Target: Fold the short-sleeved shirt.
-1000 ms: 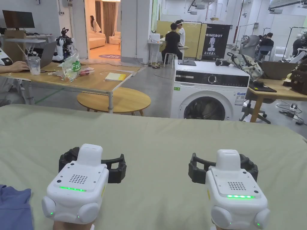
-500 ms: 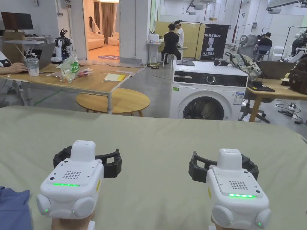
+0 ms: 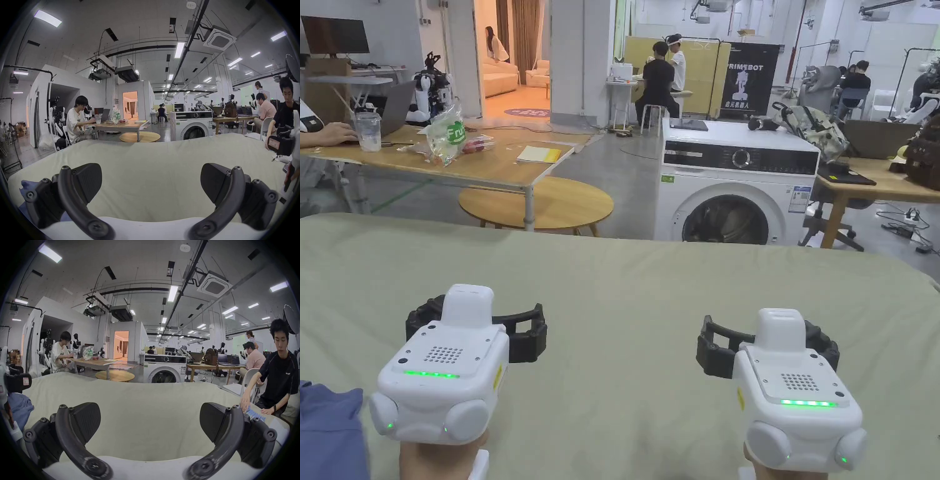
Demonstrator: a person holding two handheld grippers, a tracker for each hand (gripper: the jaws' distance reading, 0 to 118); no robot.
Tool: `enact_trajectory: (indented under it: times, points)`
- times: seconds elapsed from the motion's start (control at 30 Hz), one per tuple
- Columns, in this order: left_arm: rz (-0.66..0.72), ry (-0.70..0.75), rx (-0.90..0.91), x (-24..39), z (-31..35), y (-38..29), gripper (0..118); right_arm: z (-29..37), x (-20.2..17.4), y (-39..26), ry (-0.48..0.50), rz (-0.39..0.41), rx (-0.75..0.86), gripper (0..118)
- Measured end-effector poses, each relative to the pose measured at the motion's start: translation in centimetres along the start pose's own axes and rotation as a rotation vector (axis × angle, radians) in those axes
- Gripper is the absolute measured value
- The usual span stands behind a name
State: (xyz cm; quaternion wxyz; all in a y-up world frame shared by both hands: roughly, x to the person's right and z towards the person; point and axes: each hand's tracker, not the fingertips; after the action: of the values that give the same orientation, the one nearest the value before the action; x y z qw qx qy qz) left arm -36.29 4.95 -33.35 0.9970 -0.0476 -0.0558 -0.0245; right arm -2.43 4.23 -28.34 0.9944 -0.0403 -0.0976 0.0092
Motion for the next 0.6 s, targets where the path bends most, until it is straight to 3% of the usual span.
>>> enact_trajectory:
  times: [0.6]
  points:
    - [0.0, -0.004, 0.007, 0.1, -0.2, 1.0, 118, -0.1, -0.4, 1.9, -0.012, 0.053, 0.032, 118]
